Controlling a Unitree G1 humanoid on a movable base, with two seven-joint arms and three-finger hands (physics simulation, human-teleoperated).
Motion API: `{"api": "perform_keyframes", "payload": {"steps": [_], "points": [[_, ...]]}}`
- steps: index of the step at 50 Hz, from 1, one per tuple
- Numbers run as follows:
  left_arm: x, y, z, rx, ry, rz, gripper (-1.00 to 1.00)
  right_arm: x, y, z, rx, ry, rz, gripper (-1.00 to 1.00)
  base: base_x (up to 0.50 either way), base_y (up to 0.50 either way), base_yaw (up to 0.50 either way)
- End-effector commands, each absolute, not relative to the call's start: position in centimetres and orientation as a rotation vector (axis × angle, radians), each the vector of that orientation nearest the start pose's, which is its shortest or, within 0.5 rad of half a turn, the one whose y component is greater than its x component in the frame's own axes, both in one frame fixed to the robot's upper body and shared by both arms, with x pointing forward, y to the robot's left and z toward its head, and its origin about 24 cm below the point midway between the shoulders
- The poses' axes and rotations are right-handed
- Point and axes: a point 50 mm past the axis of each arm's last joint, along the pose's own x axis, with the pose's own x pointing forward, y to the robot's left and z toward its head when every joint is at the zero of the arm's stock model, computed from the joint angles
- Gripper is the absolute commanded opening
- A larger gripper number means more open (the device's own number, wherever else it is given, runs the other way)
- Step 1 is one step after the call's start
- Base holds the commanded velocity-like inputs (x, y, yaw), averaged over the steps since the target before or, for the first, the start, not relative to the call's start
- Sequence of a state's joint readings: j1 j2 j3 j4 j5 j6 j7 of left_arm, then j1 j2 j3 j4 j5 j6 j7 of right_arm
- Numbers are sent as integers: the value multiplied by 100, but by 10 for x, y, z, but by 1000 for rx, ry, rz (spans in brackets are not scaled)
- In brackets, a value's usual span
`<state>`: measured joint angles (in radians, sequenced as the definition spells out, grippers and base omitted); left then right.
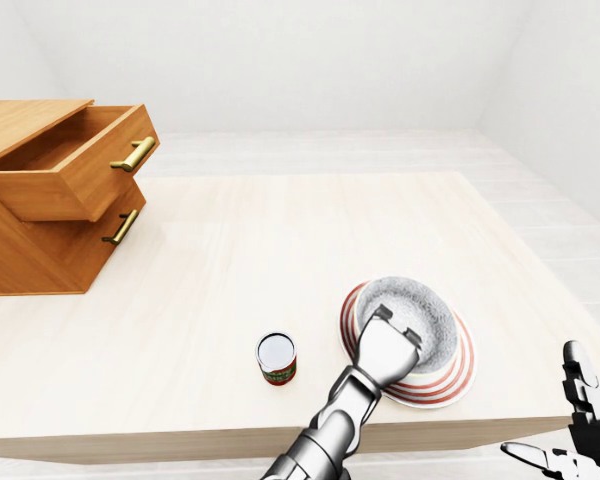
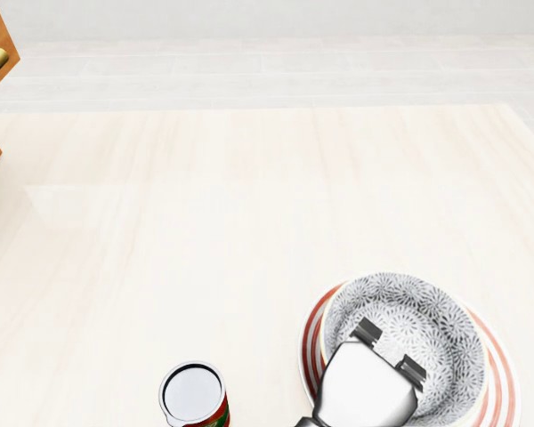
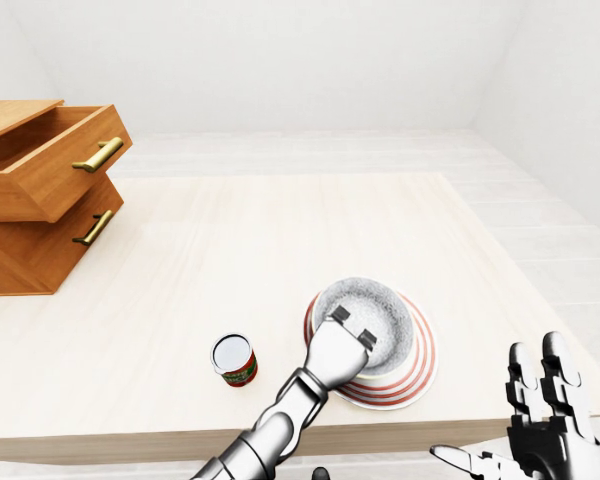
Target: Put the bowl on the plate.
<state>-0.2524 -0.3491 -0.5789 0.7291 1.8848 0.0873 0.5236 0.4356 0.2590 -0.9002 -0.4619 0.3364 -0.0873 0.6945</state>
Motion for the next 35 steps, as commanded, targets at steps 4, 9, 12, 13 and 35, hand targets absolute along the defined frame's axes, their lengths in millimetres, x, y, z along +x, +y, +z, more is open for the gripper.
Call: {"api": "perform_keyframes", "payload": {"steps": [4,9,12,13,35], "points": [[220,-76,10,1612,-815,-400,-100,73,-285,72,17,-183,-339,100,0,0,0],[220,-76,8,1617,-812,-409,-100,73,-285,72,16,-186,-340,100,0,0,0],[218,-77,10,1609,-820,-399,-100,73,-285,72,17,-185,-341,100,0,0,0],[218,-77,11,1609,-823,-397,-100,73,-285,71,18,-183,-340,100,0,0,0],[220,-74,2,1632,-793,-439,-100,71,-283,75,10,-194,-345,100,0,0,0]]}}
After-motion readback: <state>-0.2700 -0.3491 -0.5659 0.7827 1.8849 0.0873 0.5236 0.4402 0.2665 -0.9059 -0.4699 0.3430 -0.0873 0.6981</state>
